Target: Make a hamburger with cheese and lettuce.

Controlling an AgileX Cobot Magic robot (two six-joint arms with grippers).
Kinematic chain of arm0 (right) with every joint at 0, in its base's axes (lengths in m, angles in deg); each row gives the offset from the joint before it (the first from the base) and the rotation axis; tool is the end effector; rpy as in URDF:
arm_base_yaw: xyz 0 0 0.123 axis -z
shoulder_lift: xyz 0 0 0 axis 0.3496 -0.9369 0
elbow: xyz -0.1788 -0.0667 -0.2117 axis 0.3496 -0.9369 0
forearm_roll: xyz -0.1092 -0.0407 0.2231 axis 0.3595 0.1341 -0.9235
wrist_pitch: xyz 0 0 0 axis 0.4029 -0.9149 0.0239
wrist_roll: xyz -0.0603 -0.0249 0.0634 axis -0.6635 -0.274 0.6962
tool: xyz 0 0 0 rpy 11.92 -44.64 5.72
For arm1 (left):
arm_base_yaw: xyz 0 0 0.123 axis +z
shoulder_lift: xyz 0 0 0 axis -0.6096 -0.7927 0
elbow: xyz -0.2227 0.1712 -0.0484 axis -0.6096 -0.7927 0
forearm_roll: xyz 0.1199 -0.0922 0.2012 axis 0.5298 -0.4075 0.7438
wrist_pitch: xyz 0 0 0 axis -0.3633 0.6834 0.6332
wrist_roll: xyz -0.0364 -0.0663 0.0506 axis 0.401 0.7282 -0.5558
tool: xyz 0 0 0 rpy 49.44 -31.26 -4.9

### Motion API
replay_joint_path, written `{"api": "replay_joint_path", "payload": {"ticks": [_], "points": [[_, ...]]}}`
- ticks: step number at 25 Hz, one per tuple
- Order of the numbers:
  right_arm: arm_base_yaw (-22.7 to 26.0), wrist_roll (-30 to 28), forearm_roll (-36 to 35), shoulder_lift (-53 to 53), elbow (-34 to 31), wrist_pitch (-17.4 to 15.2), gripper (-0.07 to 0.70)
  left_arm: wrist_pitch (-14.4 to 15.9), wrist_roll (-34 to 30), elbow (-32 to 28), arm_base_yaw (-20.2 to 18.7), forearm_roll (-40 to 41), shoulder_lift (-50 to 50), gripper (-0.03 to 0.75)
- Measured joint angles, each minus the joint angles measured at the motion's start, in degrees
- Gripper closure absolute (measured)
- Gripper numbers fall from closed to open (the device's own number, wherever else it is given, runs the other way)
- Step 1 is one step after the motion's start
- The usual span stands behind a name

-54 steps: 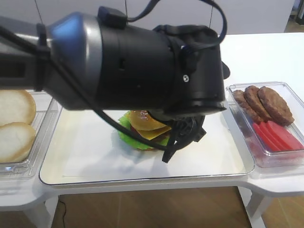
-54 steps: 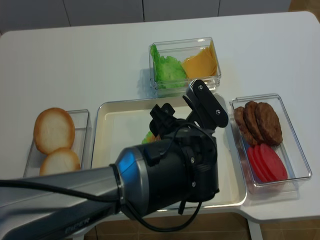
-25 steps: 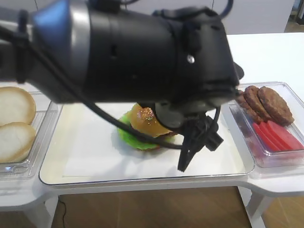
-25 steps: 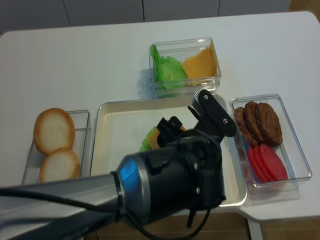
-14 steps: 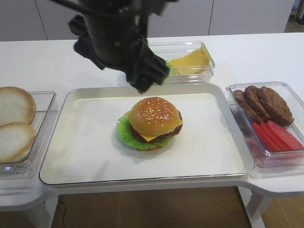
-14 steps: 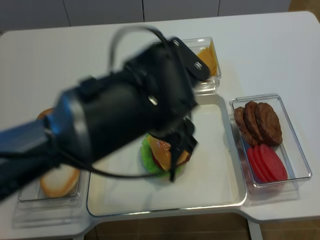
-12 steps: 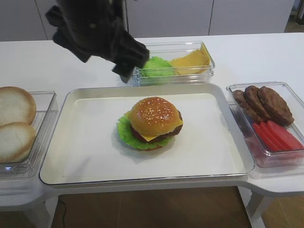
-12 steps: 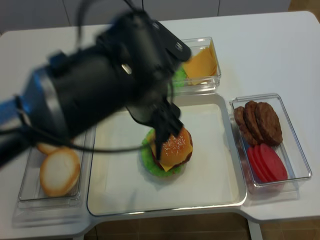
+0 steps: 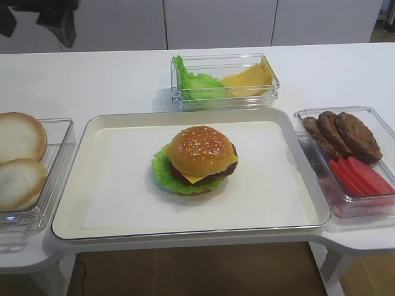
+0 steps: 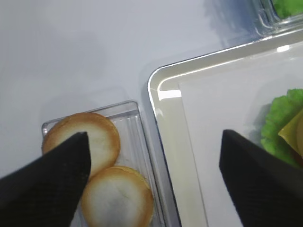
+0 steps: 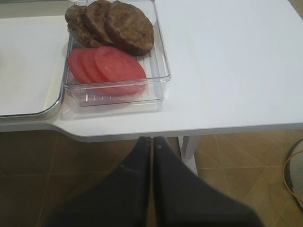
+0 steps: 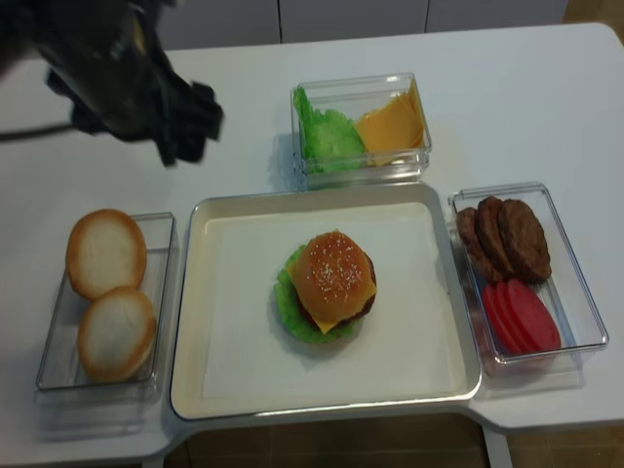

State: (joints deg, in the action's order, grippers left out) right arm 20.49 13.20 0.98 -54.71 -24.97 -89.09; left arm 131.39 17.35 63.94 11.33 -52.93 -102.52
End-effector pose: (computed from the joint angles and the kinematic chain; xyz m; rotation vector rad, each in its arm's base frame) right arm -0.0081 0.0038 0.2617 -0.0133 2.1439 0.0496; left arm 0.2807 -0.1081 0.3948 0.1937 2.5550 0.1450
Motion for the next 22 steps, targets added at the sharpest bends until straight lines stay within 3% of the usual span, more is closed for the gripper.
{"api": "replay_joint_path", "payload": {"ticks": [15,19,22], "points": [[0.0,0.0,0.0,0.0,0.0,0.0,0.622,0.9,-4.9,0.0,15.5,-2.5,10.7,0.097],[0.0,0.0,0.0,0.0,0.0,0.0,0.622,0.9,-6.6,-0.8,17.9,-2.4,13.7,0.097],[0.0,0.0,0.0,0.0,0.0,0.0,0.622,0.9,-7.6,-5.1,18.7,-1.5,16.9,0.097]]}}
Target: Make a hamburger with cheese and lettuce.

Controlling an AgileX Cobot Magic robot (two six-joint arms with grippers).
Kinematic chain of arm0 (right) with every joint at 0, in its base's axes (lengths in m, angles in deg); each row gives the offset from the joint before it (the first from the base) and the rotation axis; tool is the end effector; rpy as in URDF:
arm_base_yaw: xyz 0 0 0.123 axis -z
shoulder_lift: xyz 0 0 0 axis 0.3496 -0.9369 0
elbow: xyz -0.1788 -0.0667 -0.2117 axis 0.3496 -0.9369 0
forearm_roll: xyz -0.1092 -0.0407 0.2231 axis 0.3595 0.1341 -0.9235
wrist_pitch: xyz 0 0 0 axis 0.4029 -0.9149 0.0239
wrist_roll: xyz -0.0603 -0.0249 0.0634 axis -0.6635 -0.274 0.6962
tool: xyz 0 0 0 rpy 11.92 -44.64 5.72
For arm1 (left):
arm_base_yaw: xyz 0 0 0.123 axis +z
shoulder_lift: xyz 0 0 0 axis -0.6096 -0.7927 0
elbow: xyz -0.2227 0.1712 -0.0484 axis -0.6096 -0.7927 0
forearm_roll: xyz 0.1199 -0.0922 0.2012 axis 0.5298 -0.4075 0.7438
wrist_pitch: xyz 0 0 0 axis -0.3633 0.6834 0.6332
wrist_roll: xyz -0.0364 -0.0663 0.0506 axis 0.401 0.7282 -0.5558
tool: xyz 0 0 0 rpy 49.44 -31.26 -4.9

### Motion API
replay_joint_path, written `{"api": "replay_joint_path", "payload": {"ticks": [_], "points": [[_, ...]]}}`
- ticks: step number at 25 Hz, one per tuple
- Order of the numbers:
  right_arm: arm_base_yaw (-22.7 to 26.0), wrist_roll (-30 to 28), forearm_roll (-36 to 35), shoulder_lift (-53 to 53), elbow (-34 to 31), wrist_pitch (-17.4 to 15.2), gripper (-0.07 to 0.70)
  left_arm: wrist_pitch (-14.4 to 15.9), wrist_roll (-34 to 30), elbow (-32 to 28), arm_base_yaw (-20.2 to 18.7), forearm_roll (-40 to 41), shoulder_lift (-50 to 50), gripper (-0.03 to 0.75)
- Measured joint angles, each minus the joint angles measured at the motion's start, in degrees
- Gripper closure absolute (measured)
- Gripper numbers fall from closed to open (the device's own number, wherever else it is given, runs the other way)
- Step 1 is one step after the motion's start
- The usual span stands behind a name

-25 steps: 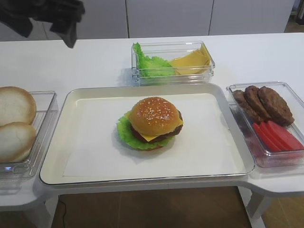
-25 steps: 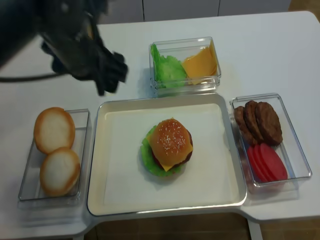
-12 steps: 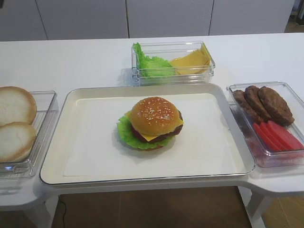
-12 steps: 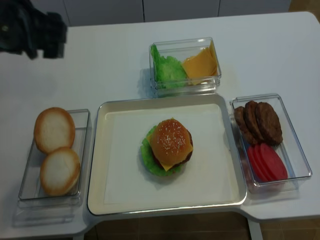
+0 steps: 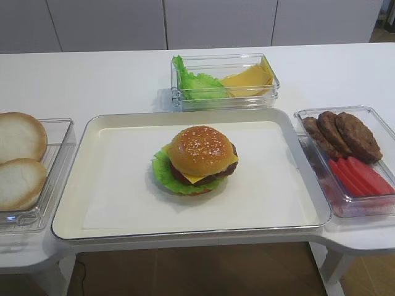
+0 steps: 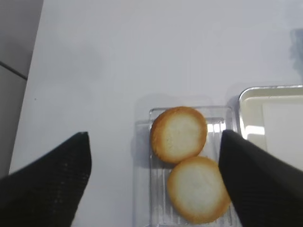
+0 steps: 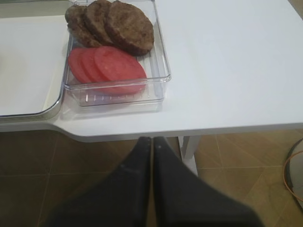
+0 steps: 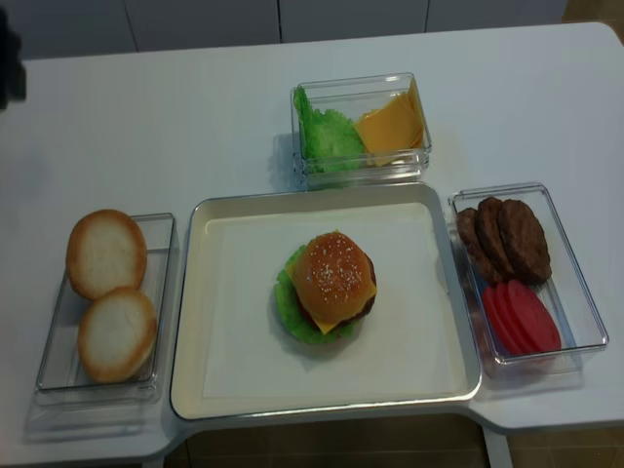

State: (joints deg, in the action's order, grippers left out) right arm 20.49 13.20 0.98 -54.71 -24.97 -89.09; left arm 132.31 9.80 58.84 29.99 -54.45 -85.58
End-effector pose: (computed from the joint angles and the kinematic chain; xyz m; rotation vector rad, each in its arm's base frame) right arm -0.0081 0.0038 0.2617 -0.0133 2.1439 0.0496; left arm 0.2132 -0.0031 0.4438 -0.0954 2.4107 0.2318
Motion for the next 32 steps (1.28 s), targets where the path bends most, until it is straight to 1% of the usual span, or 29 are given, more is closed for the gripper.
{"api": "replay_joint_path", "payload": {"ticks": [4,7,14,20,25,32], "points": [[0.0,0.0,0.0,0.0,0.0,0.0,0.622,0.0,-0.1,-8.7,0.2,3.3,5.4,0.097],[0.0,0.0,0.0,0.0,0.0,0.0,0.622,0.0,0.5,-15.5,0.2,3.6,9.9,0.097],[0.0,0.0,0.0,0.0,0.0,0.0,0.622,0.0,0.7,-27.6,0.2,-0.9,21.0,0.097],[0.0,0.1,0.0,0.0,0.0,0.0,0.622,0.0,0.7,-33.6,0.2,-4.4,32.2,0.097],[0.0,0.1,0.0,0.0,0.0,0.0,0.622,0.3,1.1,-36.4,0.2,-6.7,42.4,0.097],[0.0,0.1,0.0,0.0,0.0,0.0,0.622,0.7,1.7,-41.9,0.2,-7.0,55.7,0.097]]}}
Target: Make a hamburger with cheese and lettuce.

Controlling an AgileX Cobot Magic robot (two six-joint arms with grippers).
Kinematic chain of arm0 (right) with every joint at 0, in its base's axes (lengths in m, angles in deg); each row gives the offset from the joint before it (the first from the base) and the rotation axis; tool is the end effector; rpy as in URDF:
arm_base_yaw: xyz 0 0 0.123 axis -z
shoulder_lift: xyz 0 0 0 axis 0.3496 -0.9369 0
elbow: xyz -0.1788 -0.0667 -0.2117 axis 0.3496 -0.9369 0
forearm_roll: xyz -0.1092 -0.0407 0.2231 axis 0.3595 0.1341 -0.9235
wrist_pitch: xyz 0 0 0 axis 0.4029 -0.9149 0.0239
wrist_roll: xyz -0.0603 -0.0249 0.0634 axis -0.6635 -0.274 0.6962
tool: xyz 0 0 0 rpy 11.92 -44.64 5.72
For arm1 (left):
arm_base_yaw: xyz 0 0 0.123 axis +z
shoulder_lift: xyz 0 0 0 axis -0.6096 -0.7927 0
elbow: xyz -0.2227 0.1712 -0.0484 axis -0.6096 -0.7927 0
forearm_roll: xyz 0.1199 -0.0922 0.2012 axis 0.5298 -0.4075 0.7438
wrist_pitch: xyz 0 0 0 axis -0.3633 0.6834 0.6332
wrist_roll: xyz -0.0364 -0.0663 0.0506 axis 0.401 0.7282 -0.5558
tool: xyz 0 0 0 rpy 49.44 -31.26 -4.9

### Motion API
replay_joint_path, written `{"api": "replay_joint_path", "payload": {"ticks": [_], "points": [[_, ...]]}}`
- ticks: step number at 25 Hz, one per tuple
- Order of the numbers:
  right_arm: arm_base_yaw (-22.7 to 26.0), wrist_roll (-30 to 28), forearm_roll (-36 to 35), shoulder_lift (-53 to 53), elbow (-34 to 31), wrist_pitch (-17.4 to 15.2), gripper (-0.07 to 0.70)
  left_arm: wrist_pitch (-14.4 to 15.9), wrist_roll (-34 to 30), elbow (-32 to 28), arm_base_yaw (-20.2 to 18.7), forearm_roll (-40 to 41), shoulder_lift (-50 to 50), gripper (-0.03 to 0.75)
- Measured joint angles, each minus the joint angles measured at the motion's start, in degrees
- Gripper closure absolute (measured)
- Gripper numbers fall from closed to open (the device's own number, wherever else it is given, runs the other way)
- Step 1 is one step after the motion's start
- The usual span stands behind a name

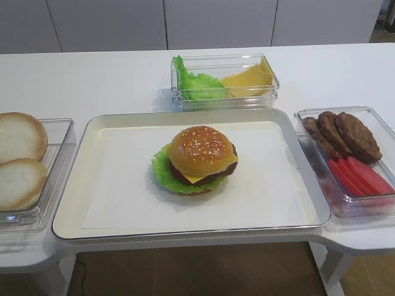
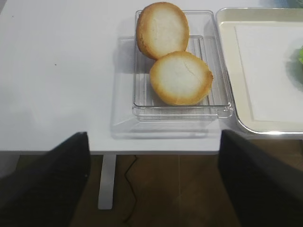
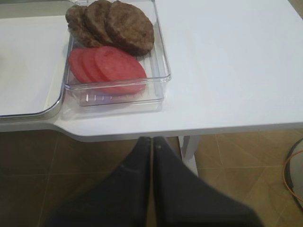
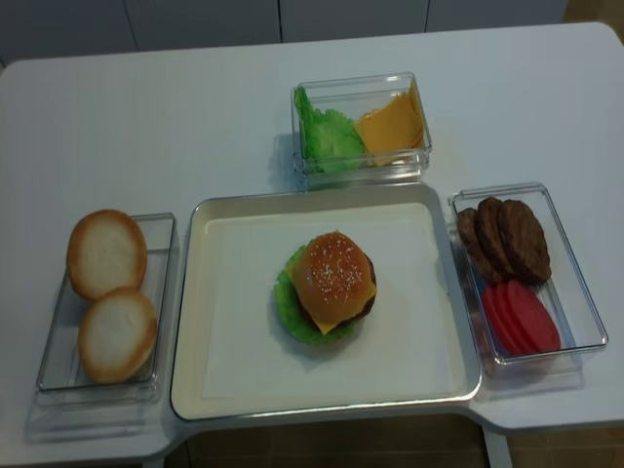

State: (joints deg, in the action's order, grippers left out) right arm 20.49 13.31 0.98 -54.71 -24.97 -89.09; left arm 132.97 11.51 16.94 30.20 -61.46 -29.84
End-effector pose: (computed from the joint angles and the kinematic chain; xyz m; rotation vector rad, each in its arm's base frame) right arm -0.0081 0.0038 0.2617 -0.0112 2.1439 0.0507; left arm -0.0022 0.0152 0.3285 -0.1473 2.2087 0.0121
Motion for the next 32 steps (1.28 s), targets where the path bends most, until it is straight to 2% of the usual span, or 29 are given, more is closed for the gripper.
{"api": "replay_joint_path", "payload": {"ticks": [10,18,22,32], "points": [[0.0,0.0,0.0,0.0,0.0,0.0,0.622,0.6,0.5,-6.1,0.0,-1.2,12.9,0.097],[0.0,0.0,0.0,0.0,0.0,0.0,0.622,0.7,0.5,-11.2,0.0,-1.2,13.3,0.097],[0.0,0.0,0.0,0.0,0.0,0.0,0.622,0.7,0.5,-11.6,0.0,-1.4,13.4,0.097],[0.0,0.0,0.0,0.0,0.0,0.0,0.622,-4.0,-2.0,-14.0,0.0,-1.4,13.4,0.099]]}}
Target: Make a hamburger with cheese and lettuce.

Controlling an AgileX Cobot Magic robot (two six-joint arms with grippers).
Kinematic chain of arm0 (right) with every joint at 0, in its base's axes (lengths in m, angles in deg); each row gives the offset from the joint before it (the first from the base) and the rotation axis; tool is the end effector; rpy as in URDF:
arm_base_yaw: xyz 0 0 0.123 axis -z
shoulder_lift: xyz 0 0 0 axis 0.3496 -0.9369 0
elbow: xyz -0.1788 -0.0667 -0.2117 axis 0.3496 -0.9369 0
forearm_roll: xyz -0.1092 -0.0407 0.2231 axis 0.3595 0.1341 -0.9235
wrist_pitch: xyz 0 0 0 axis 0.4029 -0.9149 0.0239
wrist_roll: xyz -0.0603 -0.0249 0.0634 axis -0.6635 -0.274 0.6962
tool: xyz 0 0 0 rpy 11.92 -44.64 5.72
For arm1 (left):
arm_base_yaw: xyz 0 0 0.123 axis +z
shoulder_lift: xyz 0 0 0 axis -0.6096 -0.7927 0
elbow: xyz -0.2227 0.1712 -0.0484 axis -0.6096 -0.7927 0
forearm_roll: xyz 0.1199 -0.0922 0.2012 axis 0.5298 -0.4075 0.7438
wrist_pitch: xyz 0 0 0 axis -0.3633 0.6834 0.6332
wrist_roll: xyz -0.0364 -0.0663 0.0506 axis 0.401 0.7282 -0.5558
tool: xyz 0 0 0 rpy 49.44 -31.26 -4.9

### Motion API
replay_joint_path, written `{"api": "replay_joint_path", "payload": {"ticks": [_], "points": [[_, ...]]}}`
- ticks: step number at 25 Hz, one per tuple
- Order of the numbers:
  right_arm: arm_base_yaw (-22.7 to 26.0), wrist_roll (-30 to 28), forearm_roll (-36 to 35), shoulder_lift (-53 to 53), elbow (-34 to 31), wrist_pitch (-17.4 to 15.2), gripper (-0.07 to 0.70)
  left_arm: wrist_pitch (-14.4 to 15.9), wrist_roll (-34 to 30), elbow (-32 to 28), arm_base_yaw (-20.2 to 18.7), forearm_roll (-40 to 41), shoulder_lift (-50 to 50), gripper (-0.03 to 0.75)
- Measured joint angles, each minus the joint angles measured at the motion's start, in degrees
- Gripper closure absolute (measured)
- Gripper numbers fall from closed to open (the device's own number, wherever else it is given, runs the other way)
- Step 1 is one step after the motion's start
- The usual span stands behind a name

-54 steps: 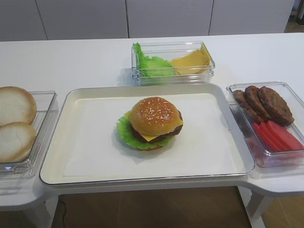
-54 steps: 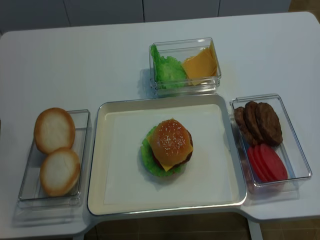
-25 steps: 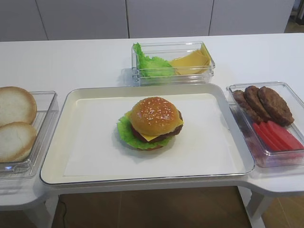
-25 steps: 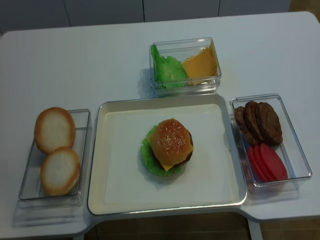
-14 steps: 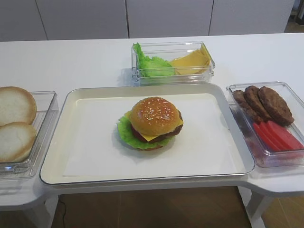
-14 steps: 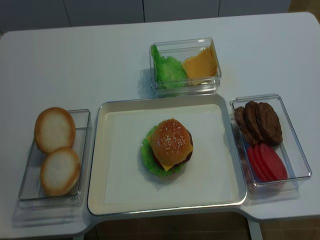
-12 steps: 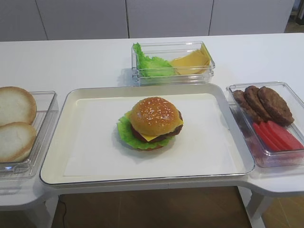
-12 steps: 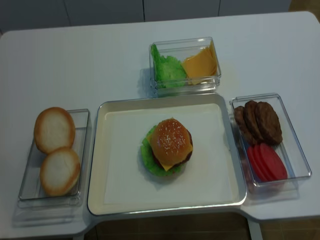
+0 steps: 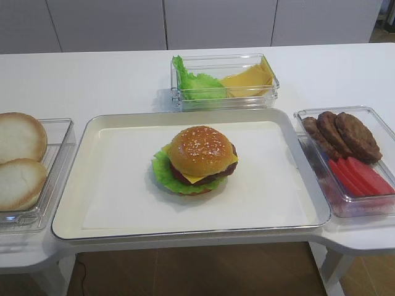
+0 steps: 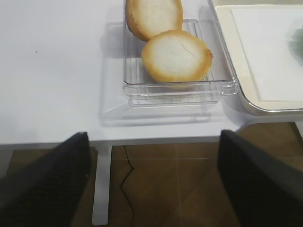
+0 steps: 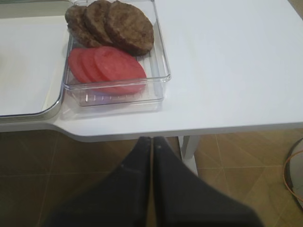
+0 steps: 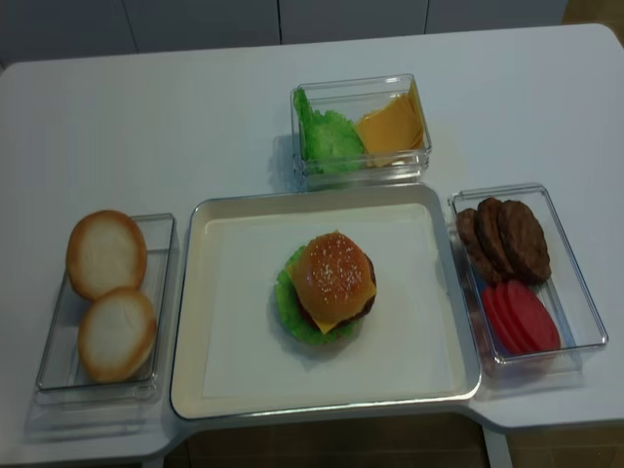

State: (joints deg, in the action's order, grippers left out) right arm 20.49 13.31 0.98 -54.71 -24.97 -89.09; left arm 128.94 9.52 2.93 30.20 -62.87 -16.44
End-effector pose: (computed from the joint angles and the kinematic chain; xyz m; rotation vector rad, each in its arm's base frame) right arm -0.0081 0.0038 0.2617 -0.0112 2.1439 0.0507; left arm -0.0127 0.0141 0.2658 -0.0947 2.1563 -0.0080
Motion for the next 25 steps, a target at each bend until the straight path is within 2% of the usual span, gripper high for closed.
{"api": "replay_joint_path", "payload": {"ticks": [20,25], "points": [[0.0,-0.1,0.0,0.0,0.0,0.0,0.622,-0.7,0.0,-0.3,0.1,0.0,0.0,0.099],[0.0,-0.1,0.0,0.0,0.0,0.0,0.622,-0.8,0.0,-0.3,4.6,0.0,0.0,0.099]]}}
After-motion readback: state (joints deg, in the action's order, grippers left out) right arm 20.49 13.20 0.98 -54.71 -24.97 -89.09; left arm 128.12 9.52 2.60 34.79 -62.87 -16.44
